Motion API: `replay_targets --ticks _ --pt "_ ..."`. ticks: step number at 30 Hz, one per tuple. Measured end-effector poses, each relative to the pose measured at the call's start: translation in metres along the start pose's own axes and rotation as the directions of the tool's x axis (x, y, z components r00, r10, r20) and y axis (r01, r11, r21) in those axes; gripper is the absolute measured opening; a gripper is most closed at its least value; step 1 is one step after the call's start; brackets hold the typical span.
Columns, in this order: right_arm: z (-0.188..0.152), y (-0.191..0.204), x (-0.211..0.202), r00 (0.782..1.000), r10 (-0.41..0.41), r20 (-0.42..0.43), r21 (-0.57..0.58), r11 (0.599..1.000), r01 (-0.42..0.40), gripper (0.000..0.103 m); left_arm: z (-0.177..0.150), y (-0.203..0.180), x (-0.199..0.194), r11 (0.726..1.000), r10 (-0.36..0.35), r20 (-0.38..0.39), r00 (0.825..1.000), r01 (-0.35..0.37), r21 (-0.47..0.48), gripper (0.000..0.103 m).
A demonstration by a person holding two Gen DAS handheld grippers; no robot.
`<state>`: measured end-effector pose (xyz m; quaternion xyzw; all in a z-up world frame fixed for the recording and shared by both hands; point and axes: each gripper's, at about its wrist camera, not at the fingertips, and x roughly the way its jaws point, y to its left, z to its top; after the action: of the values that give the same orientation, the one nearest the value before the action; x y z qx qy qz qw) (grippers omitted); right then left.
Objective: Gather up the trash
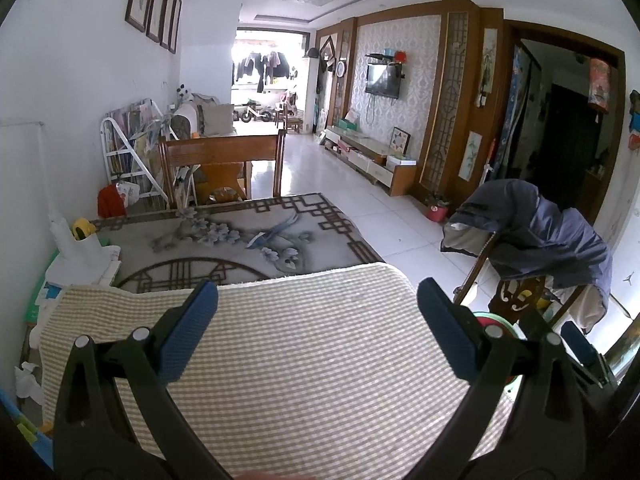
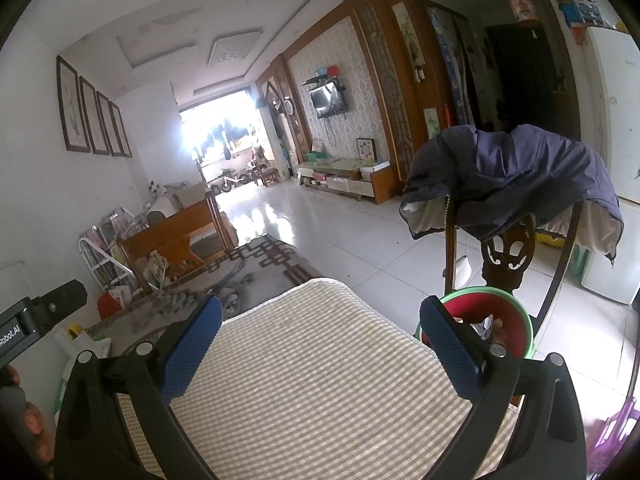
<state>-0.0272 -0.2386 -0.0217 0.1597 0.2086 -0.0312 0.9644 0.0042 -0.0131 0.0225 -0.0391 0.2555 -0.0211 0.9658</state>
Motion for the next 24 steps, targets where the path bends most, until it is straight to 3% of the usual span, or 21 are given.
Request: replay_targets --ticks 18,24 --pt "-0.006 0.0 0.004 1.0 0.003 -0.016 -0.006 1.0 -0.003 0.096 -0.001 0.0 0.004 1.0 0.0 -0.014 1.0 -0.001 -0.002 0.098" --pt "-0.02 0.0 0.022 0.997 0.003 -0.082 -0.035 0.999 -0.006 0.096 -0.006 -0.002 0.01 1.0 0.018 -0.022 1.0 -0.018 0.017 0.098"
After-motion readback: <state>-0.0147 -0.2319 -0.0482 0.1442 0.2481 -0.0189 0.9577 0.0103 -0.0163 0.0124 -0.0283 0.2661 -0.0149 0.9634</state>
